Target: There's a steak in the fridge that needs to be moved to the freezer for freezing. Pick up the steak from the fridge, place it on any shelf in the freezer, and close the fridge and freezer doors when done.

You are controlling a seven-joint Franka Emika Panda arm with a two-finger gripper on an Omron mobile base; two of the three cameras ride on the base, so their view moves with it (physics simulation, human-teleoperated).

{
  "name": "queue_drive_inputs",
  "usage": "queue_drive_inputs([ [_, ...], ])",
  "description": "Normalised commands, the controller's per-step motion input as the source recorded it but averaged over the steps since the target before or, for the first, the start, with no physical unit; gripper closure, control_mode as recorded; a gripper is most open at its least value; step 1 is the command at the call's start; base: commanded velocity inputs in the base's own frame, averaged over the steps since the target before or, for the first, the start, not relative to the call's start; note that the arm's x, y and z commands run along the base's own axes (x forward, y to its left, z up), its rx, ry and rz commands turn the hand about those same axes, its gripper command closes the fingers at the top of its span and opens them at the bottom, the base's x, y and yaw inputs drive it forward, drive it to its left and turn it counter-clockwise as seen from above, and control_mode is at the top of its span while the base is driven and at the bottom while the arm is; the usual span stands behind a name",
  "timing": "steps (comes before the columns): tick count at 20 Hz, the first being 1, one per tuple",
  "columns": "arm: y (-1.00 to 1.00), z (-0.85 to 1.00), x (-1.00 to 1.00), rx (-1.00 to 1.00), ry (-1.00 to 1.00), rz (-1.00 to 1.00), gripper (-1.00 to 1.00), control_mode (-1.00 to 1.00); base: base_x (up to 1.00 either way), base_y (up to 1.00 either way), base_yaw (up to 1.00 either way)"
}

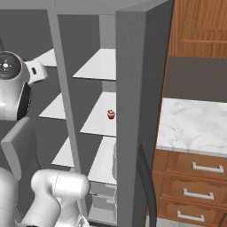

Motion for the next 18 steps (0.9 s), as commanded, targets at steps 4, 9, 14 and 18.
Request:
queue_drive_inputs([
  [4, 0.39, -0.01, 0.53, 0.0, 0.0, 0.0, 1.0, -1.0, 0.0, 0.0, 0.0],
  [9, 0.41, 0.0, 0.57, 0.0, 0.0, 0.0, 1.0, -1.0, 0.0, 0.0, 0.0],
  [14, 0.06, 0.0, 0.65, 0.0, 0.0, 0.0, 1.0, -1.0, 0.0, 0.0, 0.0],
  [18, 0.12, -0.09, 0.66, 0.0, 0.03, 0.0, 1.0, -1.0, 0.0, 0.0, 0.0],
])
